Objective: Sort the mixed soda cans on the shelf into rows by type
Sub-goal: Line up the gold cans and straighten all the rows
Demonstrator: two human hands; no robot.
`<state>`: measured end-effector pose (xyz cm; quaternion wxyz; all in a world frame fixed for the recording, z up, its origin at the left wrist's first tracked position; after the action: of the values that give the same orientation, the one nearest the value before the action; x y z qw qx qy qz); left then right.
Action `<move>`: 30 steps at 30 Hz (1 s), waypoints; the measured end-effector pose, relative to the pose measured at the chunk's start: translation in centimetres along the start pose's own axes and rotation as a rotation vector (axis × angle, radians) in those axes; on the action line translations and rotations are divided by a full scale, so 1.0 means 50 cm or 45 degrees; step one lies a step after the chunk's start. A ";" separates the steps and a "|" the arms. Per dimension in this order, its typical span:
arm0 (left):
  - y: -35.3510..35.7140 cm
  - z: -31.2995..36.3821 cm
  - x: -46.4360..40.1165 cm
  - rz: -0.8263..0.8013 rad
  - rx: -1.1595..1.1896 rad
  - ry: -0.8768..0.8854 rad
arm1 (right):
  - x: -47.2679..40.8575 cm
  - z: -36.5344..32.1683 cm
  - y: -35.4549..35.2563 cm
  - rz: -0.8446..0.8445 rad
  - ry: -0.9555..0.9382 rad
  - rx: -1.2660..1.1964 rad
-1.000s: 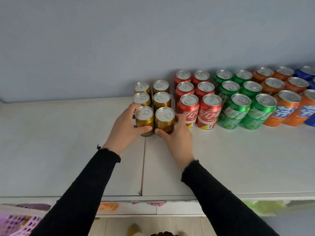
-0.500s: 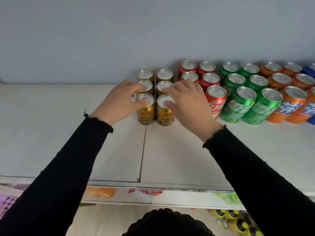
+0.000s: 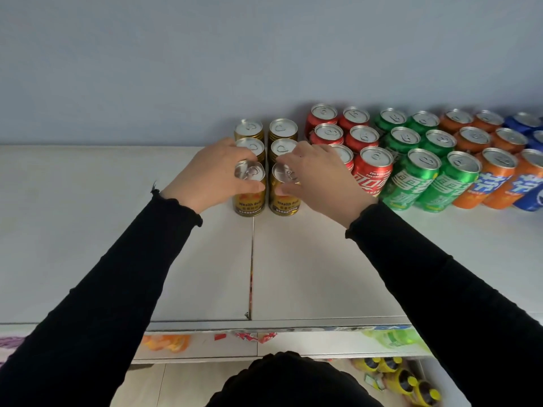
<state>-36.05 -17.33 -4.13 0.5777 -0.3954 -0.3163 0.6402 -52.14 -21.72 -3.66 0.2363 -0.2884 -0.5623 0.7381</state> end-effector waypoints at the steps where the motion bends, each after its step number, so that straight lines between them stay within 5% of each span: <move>1: 0.001 0.000 -0.001 -0.020 0.003 0.001 | -0.001 0.001 0.000 -0.003 -0.010 0.010; 5: -0.021 -0.005 -0.009 -0.073 0.079 -0.042 | -0.019 0.032 -0.025 0.020 0.001 -0.080; 8: -0.062 -0.001 -0.041 0.114 0.064 -0.003 | -0.063 0.077 -0.059 0.128 0.132 -0.154; 15: -0.029 -0.009 -0.112 0.074 -0.083 -0.126 | -0.127 0.057 -0.021 -0.161 0.145 -0.014; 30: -0.046 -0.028 -0.196 0.120 -0.038 -0.248 | -0.210 0.115 0.002 -0.068 0.335 0.080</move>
<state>-33.51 -26.83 -1.47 0.5074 -0.3543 -0.3615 0.6973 -48.54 -32.83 -0.90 0.3366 -0.3601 -0.5105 0.7046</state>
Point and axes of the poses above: each hand's wrist, its own x-axis away from the middle knuckle, its own y-axis out of the palm, z = x × y, the point moved 6 cm from there along -x, towards the middle knuckle, and after that the axes turned 10 degrees about x, right-handed, at the moved point
